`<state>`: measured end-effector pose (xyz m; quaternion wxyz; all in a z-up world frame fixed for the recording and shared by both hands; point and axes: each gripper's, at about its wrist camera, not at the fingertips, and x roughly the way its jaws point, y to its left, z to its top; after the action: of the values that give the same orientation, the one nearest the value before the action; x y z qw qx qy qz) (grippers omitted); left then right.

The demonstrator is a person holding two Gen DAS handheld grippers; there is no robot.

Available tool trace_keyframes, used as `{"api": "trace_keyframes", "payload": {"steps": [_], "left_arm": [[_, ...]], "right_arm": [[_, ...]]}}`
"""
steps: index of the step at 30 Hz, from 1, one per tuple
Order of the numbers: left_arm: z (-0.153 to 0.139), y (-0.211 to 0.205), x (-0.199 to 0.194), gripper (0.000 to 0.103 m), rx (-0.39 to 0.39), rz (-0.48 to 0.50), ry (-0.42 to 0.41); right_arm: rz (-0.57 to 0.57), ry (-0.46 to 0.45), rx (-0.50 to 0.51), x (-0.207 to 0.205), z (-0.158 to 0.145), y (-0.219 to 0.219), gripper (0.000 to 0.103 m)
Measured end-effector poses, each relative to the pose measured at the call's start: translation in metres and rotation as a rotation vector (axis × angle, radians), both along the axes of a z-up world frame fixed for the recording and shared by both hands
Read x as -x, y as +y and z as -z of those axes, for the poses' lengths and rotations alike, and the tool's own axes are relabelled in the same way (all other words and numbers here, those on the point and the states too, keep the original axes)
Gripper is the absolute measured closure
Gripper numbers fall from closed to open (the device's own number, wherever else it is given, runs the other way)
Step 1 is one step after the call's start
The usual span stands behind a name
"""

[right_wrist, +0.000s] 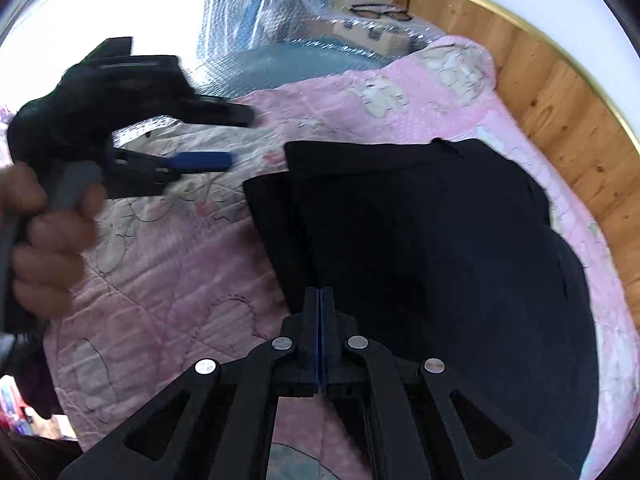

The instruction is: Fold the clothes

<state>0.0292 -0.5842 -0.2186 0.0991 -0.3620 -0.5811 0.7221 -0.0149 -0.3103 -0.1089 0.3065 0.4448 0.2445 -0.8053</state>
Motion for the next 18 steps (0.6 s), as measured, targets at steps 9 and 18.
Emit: {"api": "trace_keyframes", "payload": {"steps": [9,18], "left_arm": [[-0.007,0.071,0.09,0.052,0.168,0.179,-0.155],[0.01,0.066,0.118,0.052,0.092,0.116,-0.166]], "right_arm": [[0.262,-0.046,-0.041,-0.028,0.018,0.081,0.064],[0.384,-0.038,0.007,-0.026,0.01,0.115,0.063]]}}
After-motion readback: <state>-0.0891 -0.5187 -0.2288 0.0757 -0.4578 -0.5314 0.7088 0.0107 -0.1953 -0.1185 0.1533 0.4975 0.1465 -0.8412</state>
